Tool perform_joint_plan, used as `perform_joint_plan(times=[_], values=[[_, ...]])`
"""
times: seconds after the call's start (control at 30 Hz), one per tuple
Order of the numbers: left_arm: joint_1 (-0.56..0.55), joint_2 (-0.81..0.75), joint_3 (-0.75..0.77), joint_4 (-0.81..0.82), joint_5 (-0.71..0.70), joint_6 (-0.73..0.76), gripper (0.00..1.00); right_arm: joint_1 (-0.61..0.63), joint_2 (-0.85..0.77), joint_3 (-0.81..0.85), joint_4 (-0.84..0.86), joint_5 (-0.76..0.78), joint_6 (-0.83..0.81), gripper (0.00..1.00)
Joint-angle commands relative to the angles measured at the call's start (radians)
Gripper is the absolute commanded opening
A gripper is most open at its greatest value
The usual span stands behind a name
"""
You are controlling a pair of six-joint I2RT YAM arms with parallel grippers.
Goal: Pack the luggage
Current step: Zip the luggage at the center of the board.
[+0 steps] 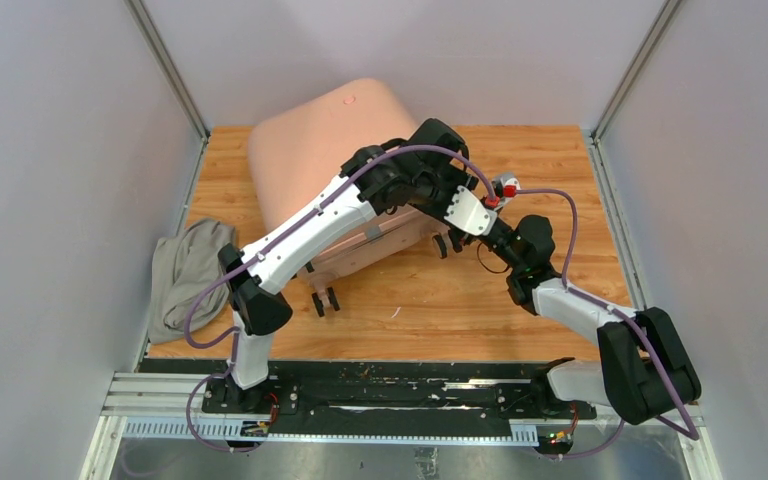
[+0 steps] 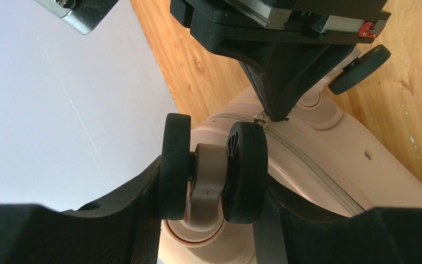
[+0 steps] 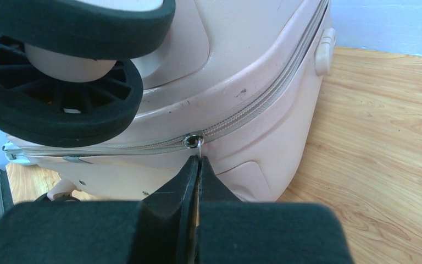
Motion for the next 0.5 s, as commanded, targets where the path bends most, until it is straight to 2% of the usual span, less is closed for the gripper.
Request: perform_joint_plan(times=[0.0,0.1,0.23,0.47], values=[[-0.047,-0.191,0.059,0.158,0.121,-0.116,0.0,-0.043,0.011,0.018,0.042,0.145,-0.004,0.0],[-0.049,-0.191,0.057,0.158,0.125,-0.126,0.0,-0.051,0.027,0.033,0.031,0.165,0.0,0.0],[-0.049,-0.189,0.06,0.16,0.113,-0.116,0.0,-0.035,0.02,0.025,0.065,0.091,-0.007,0.0],[-0.042,-0.081,0.216,0.165,0.062,-0.137,0.0,0.141,-0.059,-0.101,0.111,0.12,-0.084,0.0]])
